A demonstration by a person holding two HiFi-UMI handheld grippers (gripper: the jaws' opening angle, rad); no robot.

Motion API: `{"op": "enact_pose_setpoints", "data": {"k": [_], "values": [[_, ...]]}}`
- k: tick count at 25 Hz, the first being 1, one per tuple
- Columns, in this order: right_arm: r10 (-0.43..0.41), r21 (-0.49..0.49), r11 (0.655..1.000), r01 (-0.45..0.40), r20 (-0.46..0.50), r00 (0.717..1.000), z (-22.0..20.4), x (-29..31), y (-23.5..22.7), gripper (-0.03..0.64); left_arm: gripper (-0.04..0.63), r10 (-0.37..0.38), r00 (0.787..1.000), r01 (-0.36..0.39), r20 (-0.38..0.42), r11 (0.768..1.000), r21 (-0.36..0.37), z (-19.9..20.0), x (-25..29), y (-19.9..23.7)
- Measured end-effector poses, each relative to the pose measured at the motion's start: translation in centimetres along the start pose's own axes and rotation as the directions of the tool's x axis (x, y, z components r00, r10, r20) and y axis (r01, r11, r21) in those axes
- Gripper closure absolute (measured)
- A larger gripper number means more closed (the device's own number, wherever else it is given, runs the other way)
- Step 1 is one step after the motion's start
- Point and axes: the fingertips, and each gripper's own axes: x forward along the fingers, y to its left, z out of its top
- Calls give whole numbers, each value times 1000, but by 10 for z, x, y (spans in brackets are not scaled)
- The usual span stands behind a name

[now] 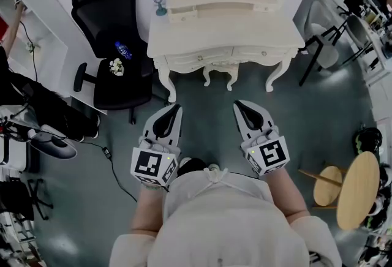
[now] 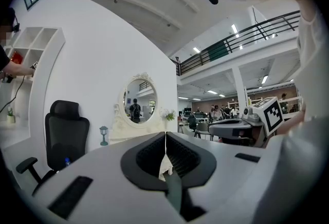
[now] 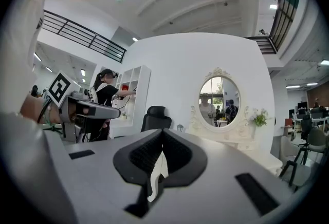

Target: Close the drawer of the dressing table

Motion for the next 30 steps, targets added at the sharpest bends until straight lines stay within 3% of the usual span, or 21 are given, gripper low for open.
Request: {"op": "enact_pose_setpoints", "data": {"k": [5,6,7,8,13,20,30], "values": [[-14,42,999,14,12,1000,-3,-5,-5,612,572,-9,1000,9,10,999,-34,-4,4,-7],[-15,38,999,15,10,1000,-4,-6,-5,612,511,-4,1000,5,17,999,-50,-4,6,-8],[-16,32,999,16,7,1000,-4,-7,-5,612,329,4,1000,-3,24,998,-63,-3,7,-7],[-17,28,999,17,6,1000,-5,-7,-6,612,249,16,1000,-14,27,997,-71,-3,8,-7],[-23,48,999,23,-6,1000,-8,-5,-17,612,244,45,999,-46,-3,998,-33,-6,19,0],[-6,63,998,9,-45,999,-23,28,-37,612,244,46,997,-50,-64,997,-50,-22,51,23],[-9,25,1000,11,-101,995,-43,142,-106,612,245,21,998,-26,-64,997,-78,-27,169,109]]}}
